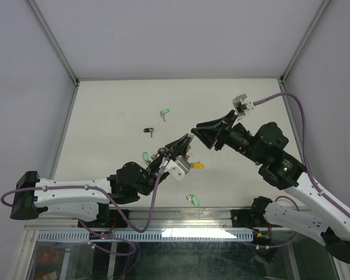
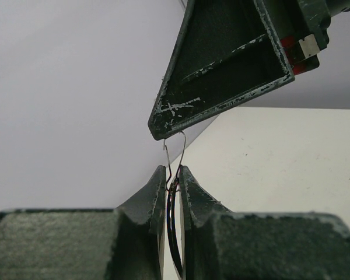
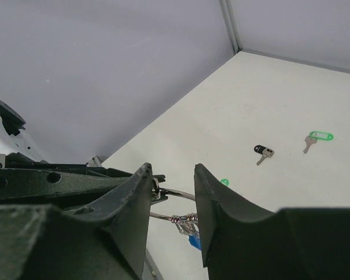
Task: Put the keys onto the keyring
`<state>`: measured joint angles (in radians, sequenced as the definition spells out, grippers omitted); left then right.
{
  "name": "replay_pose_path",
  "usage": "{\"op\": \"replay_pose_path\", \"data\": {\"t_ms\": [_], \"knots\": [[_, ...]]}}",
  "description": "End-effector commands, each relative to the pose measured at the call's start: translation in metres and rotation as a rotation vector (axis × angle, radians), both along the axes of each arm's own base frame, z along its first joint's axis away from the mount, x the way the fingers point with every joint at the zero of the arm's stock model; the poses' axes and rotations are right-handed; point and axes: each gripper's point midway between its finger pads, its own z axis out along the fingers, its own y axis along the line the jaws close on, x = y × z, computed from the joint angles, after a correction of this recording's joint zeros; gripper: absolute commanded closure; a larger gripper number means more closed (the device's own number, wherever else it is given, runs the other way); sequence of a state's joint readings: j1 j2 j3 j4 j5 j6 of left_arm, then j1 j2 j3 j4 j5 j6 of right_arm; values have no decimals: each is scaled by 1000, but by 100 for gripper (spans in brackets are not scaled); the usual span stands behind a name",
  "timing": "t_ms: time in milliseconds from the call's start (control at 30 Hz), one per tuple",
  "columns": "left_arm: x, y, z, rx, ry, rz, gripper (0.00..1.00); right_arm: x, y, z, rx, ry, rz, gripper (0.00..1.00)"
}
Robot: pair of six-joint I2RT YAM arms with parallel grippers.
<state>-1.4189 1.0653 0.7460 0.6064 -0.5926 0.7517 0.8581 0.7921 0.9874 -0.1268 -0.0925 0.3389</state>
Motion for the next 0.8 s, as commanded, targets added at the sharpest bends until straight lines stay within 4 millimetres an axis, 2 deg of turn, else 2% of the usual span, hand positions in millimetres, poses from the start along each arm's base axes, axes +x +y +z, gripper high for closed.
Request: {"op": "replay_pose_path", "data": {"t_ms": [0, 133, 267, 400, 567, 633, 767], "knots": [[-2, 4, 29, -72, -35, -5, 100, 1, -6, 25, 73, 7, -32, 65], [-1, 4, 29, -70, -37, -2, 100, -4, -1, 28, 79, 3, 10, 70], [0, 4, 29, -64, -39, 8, 100, -12, 5, 30, 89, 4, 62, 64], [1, 5, 29, -62, -38, 16, 100, -14, 7, 30, 92, 12, 82, 64], [2, 6, 29, -65, -38, 20, 100, -16, 8, 29, 90, 17, 88, 85], [2, 7, 30, -67, -37, 22, 100, -17, 8, 31, 93, 12, 96, 98], [2, 8, 31, -87, -29, 26, 99, -22, 8, 37, 104, -20, 120, 100]]}}
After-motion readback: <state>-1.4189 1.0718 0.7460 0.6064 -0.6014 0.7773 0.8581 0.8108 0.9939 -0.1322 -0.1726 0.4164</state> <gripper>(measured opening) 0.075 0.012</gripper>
